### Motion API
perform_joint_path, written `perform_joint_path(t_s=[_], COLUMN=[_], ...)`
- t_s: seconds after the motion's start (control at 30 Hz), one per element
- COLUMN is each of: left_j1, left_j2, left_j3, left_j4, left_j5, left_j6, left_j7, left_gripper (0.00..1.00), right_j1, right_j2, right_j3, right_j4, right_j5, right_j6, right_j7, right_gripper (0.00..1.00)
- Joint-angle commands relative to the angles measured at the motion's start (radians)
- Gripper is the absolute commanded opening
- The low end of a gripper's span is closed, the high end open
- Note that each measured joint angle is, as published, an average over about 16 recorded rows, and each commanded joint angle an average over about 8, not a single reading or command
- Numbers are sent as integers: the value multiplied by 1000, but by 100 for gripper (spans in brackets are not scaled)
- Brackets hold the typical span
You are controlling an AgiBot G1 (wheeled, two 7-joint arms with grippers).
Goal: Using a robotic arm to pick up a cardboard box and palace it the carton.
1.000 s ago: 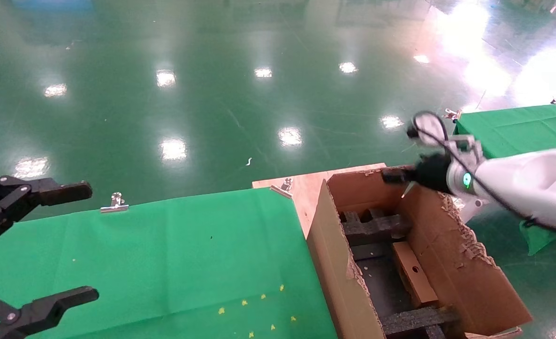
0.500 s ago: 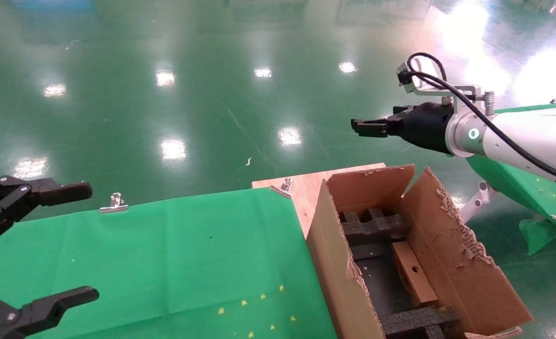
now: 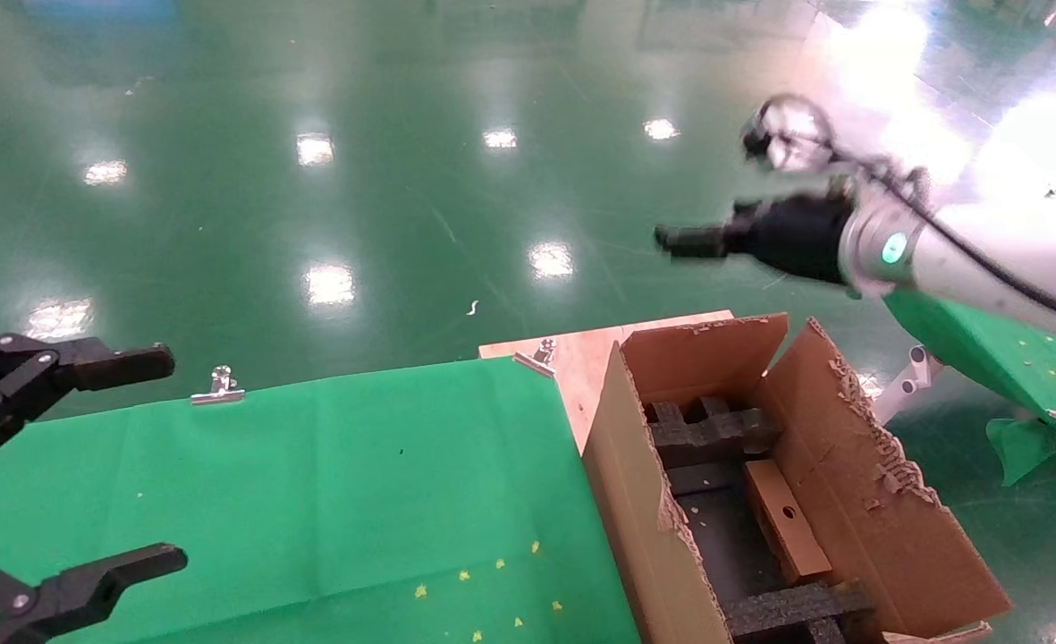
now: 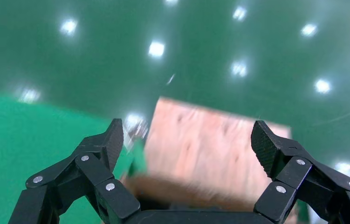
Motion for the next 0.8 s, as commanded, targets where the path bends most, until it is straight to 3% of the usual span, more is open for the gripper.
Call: perform_joint_path(t_s=[0.03,0.8], left_j1=[0,0], left_j2=[0,0], left_j3=[0,1], left_j4=[0,0], left_j5=[0,0], left_j6=[0,0], left_j7=[0,0], left_gripper=[100,100], right_j1=[-24,-330], right_j2=[-4,-54], right_j3=[40,548], right_j4=[-3,-36], right_j5=[39,527], right_j6=[-31,-427], right_j7=[-52,-709], right_gripper=[100,100])
